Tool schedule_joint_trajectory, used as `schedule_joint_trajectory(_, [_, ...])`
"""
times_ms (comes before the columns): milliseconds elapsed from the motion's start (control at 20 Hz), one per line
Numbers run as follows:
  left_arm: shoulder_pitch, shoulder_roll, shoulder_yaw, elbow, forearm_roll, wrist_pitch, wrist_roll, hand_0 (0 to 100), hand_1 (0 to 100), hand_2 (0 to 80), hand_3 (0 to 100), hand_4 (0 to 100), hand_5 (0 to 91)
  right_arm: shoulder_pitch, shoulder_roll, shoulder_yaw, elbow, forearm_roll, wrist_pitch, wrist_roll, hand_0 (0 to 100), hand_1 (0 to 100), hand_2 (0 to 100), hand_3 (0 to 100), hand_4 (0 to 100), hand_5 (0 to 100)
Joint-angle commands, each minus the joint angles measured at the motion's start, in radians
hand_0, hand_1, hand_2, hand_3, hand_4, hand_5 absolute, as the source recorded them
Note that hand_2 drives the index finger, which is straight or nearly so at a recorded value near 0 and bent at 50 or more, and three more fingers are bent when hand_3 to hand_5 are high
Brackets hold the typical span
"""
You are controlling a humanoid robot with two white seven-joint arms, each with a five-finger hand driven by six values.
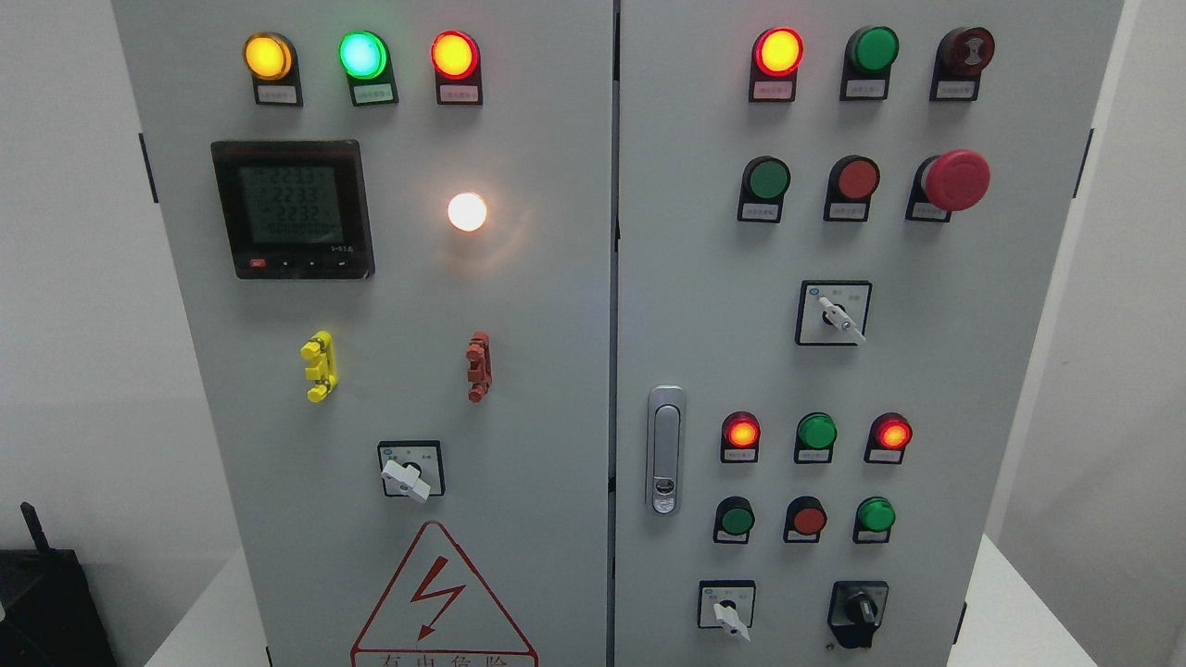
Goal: Trip black knob to open circuit
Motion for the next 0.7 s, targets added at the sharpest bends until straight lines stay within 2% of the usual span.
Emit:
schedule_joint_trajectory(0, [0.000,0.000,0.001,-0.020,0.000,0.000,-0.001,12,39,0.0,0,0,0.0,-0.028,-0.020,-0.025,-0.080,-0.011,0.015,0.000,0,10,0,93,82,65])
schedule_joint_trajectory(251, [0.000,0.000,0.001,-0.020,0.000,0.000,-0.001,12,39,0.0,0,0,0.0,-0.034,-0.020,-0.024,-0.115,-0.031,0.047,0.000,0,10,0,96,85,69])
schedule_joint_trajectory(651, [0.000,0.000,-0.001,-0.020,0.000,0.000,-0.001,12,39,0.0,0,0,0.0,-0.067,-0.017,-0.012,-0.120,-0.035,0.073,0.000,0,10,0,96,85,69])
